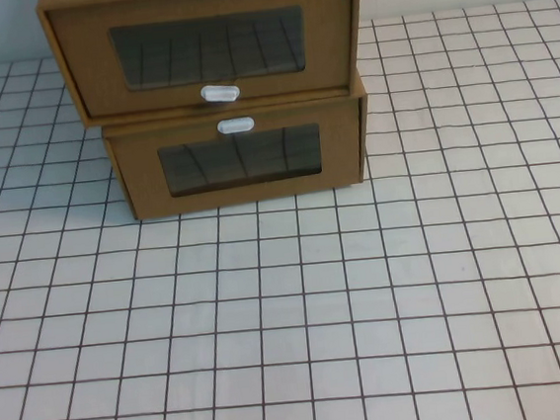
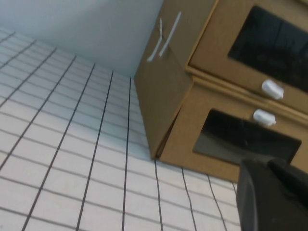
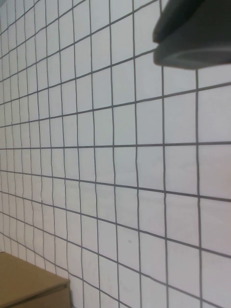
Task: Open the shoe box
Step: 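Pull the top drawer of the cardboard box fully open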
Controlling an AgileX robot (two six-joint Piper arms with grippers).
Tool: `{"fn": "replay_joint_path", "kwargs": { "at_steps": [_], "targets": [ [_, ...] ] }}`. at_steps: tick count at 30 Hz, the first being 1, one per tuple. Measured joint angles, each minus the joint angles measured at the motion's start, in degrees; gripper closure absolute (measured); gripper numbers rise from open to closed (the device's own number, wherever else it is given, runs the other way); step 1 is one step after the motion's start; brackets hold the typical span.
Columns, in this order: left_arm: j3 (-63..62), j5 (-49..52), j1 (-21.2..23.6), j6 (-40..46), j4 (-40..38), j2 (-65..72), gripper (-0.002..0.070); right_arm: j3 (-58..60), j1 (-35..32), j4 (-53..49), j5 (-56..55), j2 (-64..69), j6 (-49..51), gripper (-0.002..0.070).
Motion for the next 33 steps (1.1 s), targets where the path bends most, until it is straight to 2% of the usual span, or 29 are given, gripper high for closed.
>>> {"fn": "replay_joint_path", "kwargs": {
  "at_steps": [5, 9, 14, 19, 25, 33],
  "targets": [
    [-0.1, -3.6, 0.0, -0.7, -2.0, 0.0, 0.0677, 0.0, 0.0, 0.0, 0.0, 0.0, 0.0, 0.0689],
    [-6.8, 4.6, 0.0, -1.1, -1.9, 3.9, 0.0677, 0.0, 0.0, 0.0, 0.0, 0.0, 0.0, 0.0689],
    [-21.1, 17.3, 0.0, 1.4, -1.1, 17.2, 0.0677, 0.0, 0.0, 0.0, 0.0, 0.0, 0.0, 0.0689],
    [-37.4, 26.6, 0.0, 8.8, -1.0, 33.1, 0.0677, 0.0, 0.0, 0.0, 0.0, 0.0, 0.0, 0.0689],
    [-56.5, 31.9, 0.0, 18.9, -2.9, 50.0, 0.0677, 0.0, 0.0, 0.0, 0.0, 0.0, 0.0, 0.0689],
    [-85.5, 38.6, 0.0, 27.2, -6.8, 74.3, 0.0677, 0.0, 0.0, 0.0, 0.0, 0.0, 0.0, 0.0689]
  ]
}}
